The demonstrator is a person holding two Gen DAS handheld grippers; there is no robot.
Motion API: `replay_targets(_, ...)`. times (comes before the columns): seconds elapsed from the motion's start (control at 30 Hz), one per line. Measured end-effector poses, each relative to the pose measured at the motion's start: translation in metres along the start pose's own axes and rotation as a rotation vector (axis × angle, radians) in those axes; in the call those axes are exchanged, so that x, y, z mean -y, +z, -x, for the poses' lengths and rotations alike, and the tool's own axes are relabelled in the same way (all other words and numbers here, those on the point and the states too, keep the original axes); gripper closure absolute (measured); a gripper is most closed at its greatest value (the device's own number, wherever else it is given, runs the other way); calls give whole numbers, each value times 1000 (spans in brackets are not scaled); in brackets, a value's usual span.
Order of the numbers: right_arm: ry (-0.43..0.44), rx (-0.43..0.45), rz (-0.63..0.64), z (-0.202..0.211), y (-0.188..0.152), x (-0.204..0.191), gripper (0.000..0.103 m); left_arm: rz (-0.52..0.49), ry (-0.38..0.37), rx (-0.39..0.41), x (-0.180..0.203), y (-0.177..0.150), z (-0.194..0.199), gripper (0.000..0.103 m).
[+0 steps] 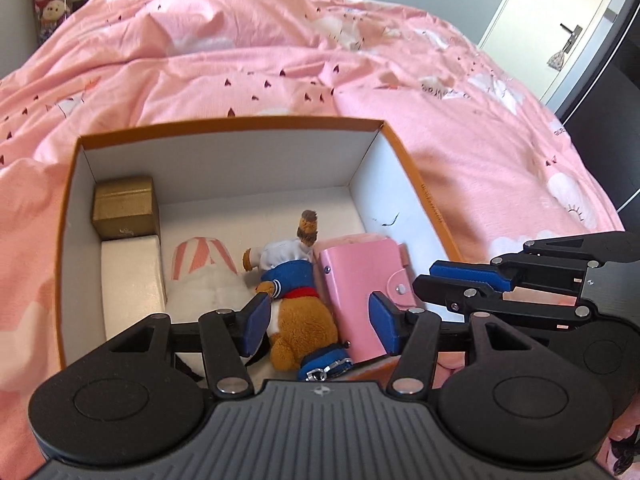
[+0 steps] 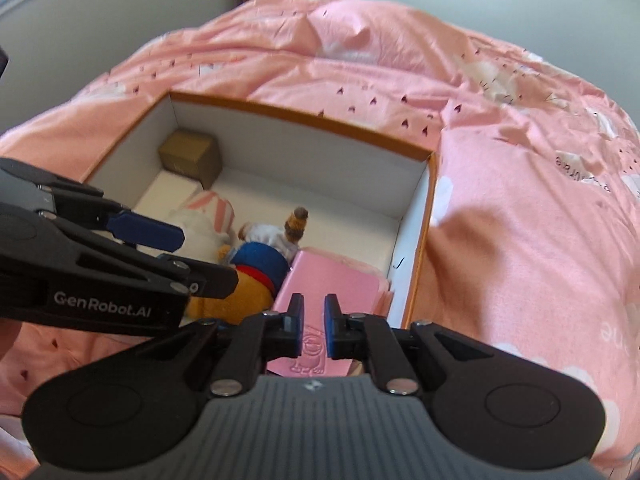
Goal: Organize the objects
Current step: 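Move both grippers away from the shoebox toward the photo card box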
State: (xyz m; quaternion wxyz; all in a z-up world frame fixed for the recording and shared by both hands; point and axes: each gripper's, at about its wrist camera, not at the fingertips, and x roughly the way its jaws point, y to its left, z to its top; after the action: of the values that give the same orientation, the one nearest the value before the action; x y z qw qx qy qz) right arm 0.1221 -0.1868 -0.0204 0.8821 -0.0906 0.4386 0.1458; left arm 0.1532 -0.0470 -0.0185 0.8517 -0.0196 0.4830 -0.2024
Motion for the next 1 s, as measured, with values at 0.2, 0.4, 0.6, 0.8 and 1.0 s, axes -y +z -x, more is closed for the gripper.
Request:
replay_targets(0.2,27,73,-62,29,-14,-9,81,-24,14,21,6,-11,20,39)
replay_targets(0.4,62,43,-74,42,-37,-23,79,-75,20,-26,11,-32,25,39)
replay_targets(0.6,96,-28,-89,45,-61,-36,79,-106,15,-86,14,-54,25,39)
replay_targets(0.8,107,-102,-79,47,-85,-45,73,-101,17,-170,12,-77,20,40)
replay_targets(1.0,107,-148,-53,54,-102,-46,73,-128,11,-235,16,-95,19,40)
